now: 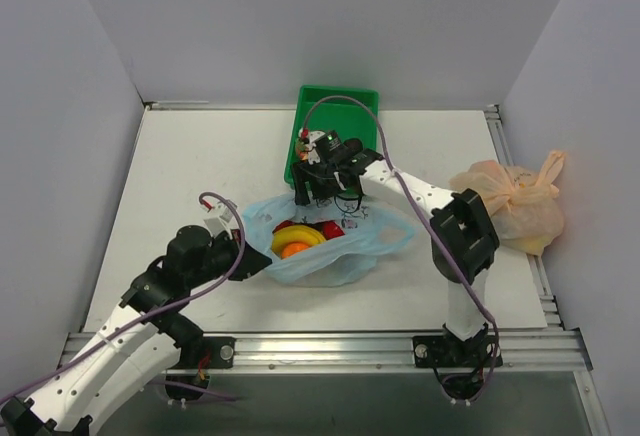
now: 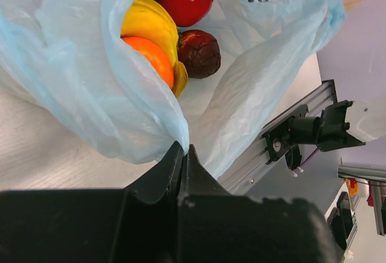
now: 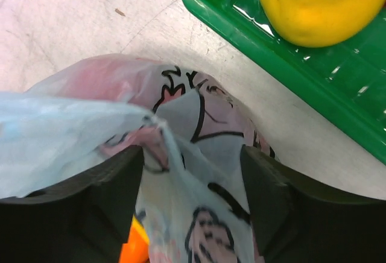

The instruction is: Untie the knot of the plastic bag and take out the fruit

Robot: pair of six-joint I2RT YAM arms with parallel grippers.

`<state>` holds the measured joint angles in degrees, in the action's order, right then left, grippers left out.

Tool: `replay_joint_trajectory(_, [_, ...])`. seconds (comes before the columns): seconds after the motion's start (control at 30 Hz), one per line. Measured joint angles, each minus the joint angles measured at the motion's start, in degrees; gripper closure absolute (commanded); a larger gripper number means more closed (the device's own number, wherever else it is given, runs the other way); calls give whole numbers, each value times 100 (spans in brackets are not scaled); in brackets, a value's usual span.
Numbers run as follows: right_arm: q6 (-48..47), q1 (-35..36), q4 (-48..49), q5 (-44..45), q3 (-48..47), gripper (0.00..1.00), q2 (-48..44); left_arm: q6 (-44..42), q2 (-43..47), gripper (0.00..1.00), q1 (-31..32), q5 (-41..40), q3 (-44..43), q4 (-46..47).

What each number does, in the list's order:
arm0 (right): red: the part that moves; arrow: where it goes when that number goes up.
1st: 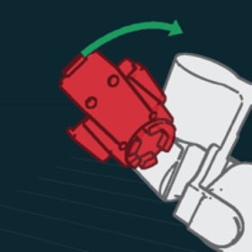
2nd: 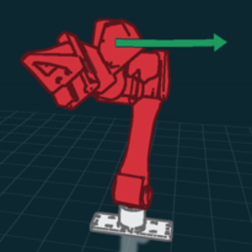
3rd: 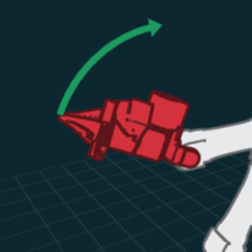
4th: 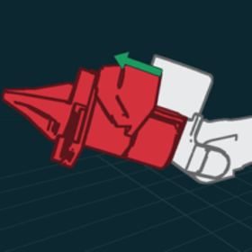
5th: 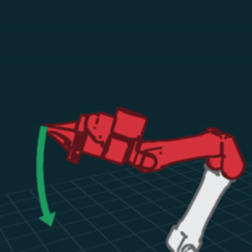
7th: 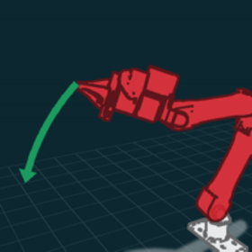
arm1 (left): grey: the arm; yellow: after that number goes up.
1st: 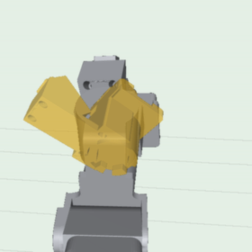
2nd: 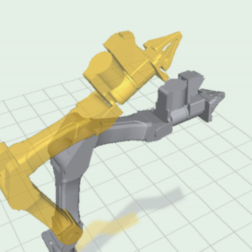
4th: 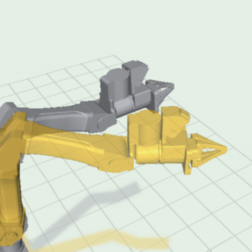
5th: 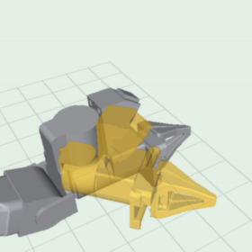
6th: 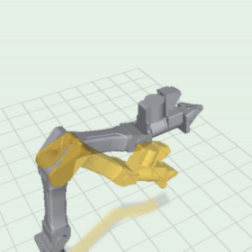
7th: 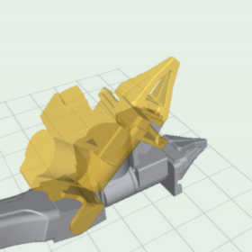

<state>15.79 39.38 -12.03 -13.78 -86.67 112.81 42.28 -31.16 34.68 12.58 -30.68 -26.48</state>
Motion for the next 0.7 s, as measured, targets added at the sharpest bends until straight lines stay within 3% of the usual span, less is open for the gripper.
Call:
replay_joint_trajectory(0.1, [-205, 11, -293, 74, 0, 25, -479, 44, -173, 100, 0, -96, 0, -11])
replay_joint_trajectory(0.37, [-531, 387, -848, 157, 354, 25, -2352, 133, -363, 100, 0, -518, 0, -31])
replay_joint_trajectory(0.53, [-529, 691, -1108, 31, 1786, 24, -2986, 304, -459, 100, 0, -789, 0, -52])
replay_joint_trajectory(0.7, [-699, 697, -1502, 13, 3051, 22, -2970, 570, -619, 100, 0, -1060, 0, -203])
